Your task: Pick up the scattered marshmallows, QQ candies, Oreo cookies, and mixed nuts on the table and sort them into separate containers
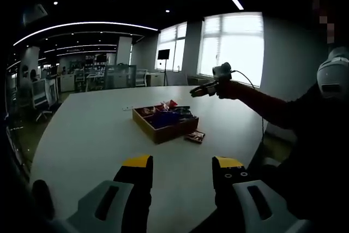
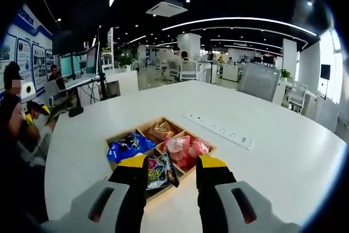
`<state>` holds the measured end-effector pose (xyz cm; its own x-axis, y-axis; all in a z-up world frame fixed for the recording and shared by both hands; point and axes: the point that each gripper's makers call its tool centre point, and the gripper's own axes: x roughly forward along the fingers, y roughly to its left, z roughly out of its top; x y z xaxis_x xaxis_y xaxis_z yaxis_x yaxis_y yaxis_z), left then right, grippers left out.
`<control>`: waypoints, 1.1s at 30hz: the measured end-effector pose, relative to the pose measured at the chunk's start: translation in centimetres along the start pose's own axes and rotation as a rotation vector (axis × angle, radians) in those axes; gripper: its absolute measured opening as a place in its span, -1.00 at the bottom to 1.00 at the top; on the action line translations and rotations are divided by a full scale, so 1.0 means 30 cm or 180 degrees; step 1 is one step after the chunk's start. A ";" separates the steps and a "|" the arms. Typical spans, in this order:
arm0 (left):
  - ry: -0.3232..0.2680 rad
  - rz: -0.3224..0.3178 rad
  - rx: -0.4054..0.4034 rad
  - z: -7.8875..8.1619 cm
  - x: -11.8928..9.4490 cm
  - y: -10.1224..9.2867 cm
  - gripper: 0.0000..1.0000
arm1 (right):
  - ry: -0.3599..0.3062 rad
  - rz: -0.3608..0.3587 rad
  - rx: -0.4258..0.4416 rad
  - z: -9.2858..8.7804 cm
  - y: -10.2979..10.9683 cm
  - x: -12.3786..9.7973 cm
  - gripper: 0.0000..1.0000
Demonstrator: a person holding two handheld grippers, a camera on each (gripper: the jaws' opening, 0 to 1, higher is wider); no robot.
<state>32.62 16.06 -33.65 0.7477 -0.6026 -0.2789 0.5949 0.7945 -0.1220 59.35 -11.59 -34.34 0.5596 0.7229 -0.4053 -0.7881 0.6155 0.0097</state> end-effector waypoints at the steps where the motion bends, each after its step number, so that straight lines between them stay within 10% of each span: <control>1: 0.0001 -0.0002 0.0003 0.001 0.001 0.000 -0.03 | -0.0012 0.0004 -0.0015 0.003 0.003 -0.005 -0.38; 33: 0.0034 -0.0053 -0.0012 0.005 0.048 -0.014 -0.02 | -0.0203 0.0007 -0.0155 -0.072 0.171 -0.250 -0.40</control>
<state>33.48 14.85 -33.87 0.7344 -0.6151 -0.2869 0.6061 0.7846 -0.1305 50.57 -14.53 -33.22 0.5717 0.7438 -0.3463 -0.8001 0.5989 -0.0346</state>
